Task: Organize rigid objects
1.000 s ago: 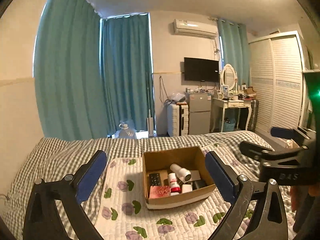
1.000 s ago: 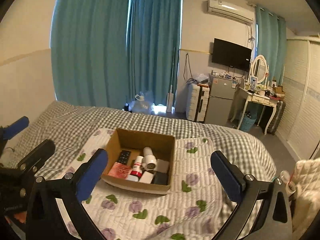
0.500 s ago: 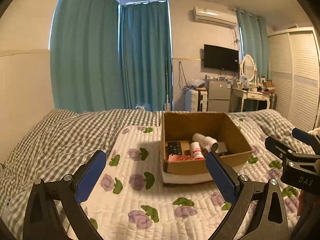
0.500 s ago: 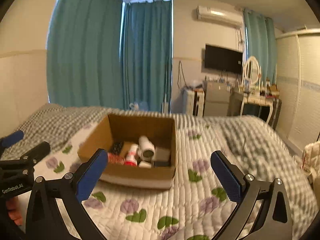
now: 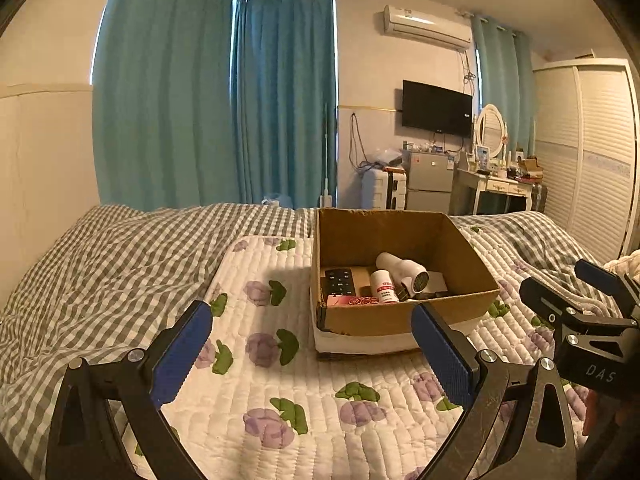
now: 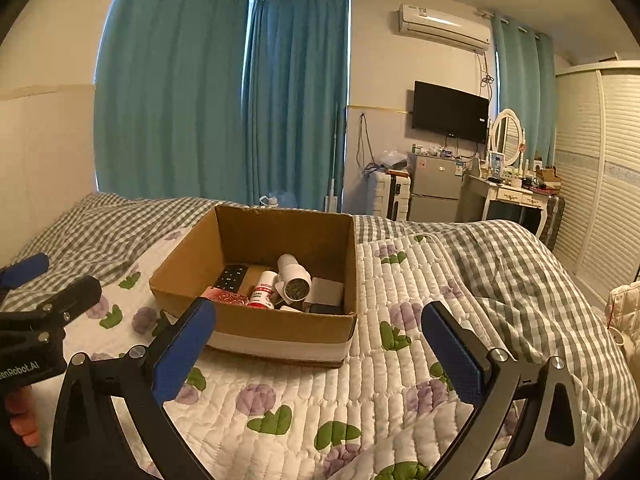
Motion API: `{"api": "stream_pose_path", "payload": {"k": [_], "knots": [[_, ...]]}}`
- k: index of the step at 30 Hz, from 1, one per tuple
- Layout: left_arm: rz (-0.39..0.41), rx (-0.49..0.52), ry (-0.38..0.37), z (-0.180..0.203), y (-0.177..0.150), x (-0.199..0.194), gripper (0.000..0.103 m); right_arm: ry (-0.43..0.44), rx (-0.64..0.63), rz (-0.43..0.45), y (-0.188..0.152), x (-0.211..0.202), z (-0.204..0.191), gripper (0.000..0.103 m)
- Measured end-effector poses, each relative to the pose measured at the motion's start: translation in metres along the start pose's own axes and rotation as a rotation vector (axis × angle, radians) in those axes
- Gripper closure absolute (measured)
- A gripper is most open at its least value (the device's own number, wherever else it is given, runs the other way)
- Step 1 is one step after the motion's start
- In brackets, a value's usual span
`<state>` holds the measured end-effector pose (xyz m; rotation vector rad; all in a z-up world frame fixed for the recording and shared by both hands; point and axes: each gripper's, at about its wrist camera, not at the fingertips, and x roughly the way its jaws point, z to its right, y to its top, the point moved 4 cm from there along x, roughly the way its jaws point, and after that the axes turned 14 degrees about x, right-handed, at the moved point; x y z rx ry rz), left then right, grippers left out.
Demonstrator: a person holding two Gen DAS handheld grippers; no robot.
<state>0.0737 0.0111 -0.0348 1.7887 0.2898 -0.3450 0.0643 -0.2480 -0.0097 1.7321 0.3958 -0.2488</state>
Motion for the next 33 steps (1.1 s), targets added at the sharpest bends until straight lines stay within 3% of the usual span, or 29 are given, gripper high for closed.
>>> {"api": "stream_pose_path", "payload": {"k": [33], "knots": [[-0.030,-0.019,-0.013,-0.0002,-0.0046,0.0045,0.001,-0.030,0.004,-0.010,-0.0027,0.0015,0.0039,0.000]]}}
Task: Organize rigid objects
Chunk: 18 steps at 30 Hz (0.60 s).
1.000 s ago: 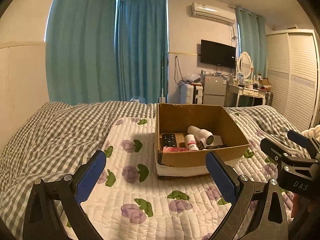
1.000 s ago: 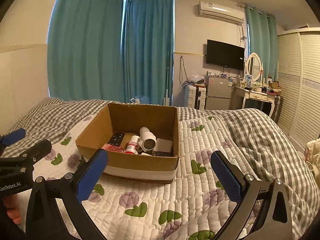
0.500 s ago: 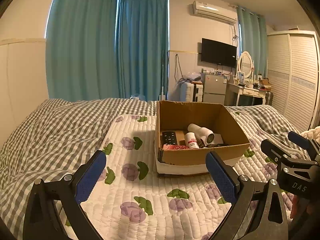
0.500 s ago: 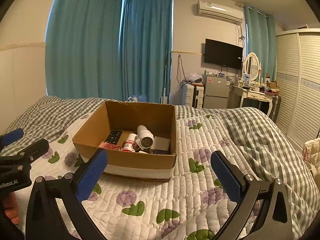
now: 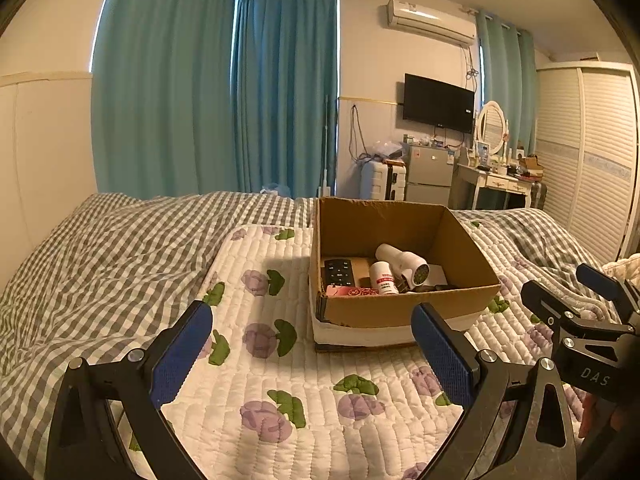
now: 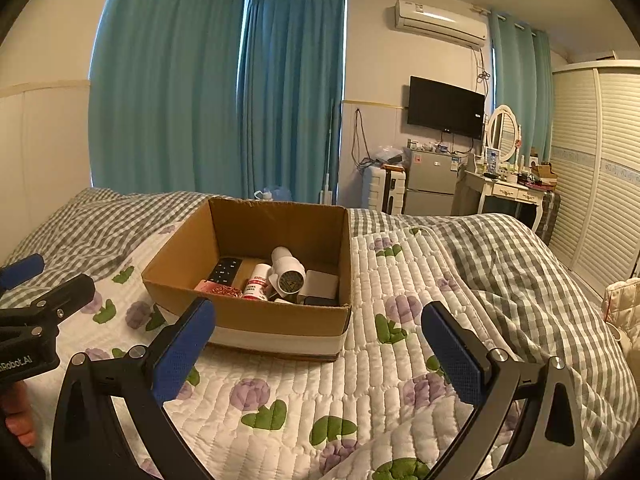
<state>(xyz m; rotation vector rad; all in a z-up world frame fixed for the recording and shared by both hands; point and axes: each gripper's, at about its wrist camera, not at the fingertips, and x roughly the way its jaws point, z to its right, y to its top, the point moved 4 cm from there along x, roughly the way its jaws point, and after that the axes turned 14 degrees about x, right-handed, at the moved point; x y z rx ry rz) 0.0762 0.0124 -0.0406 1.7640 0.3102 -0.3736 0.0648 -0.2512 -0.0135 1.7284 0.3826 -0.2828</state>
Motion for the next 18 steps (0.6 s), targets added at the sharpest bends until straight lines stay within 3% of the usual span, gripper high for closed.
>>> {"api": "stream_pose_path", "payload": {"k": [18], "knots": [[0.007,-0.007,0.001,0.0001,0.0017,-0.0046,0.001,-0.012,0.000,-0.015,-0.0025,0.0025,0.0051,0.000]]}}
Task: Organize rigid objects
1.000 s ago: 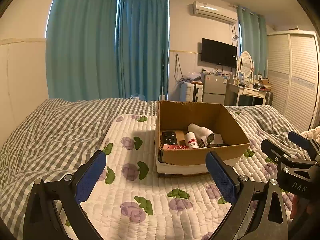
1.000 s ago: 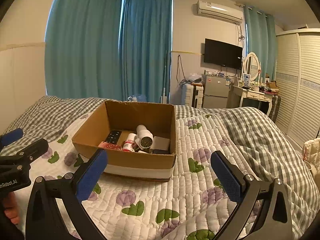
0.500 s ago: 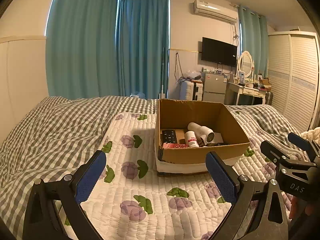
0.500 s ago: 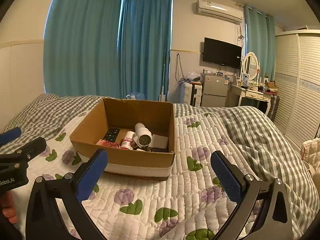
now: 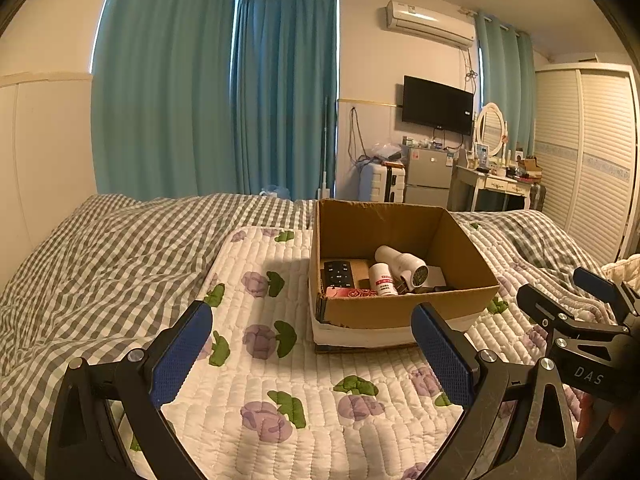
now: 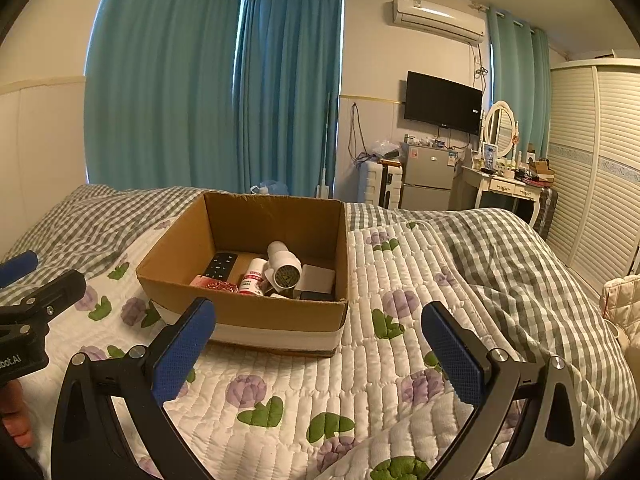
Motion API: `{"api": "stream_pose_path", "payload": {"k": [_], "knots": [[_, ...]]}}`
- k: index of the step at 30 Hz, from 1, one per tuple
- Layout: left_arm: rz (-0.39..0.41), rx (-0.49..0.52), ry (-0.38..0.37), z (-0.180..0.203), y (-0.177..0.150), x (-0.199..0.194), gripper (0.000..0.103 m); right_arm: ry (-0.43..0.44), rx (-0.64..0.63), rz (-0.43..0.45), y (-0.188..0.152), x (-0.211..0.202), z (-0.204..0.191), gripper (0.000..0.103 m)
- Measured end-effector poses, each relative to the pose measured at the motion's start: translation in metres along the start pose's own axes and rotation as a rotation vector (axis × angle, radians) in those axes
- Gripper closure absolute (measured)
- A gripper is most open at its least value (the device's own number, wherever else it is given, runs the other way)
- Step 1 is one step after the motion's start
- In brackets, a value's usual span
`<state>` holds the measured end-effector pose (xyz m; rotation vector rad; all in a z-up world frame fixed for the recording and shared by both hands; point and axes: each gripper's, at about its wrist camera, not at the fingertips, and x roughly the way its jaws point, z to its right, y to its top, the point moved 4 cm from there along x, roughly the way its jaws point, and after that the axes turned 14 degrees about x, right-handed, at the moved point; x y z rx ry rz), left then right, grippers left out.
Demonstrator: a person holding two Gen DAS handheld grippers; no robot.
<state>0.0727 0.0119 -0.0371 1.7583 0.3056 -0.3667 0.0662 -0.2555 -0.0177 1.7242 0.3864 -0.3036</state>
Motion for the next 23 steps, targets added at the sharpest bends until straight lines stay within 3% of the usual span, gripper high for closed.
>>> {"api": "stream_pose_path", "payload": {"k": [23], "knots": [[-0.006,0.013,0.018,0.0002,-0.0020,0.0001,0.001,0.002,-0.006,-0.007,-0.0011,0.0014,0.0021,0.000]]}}
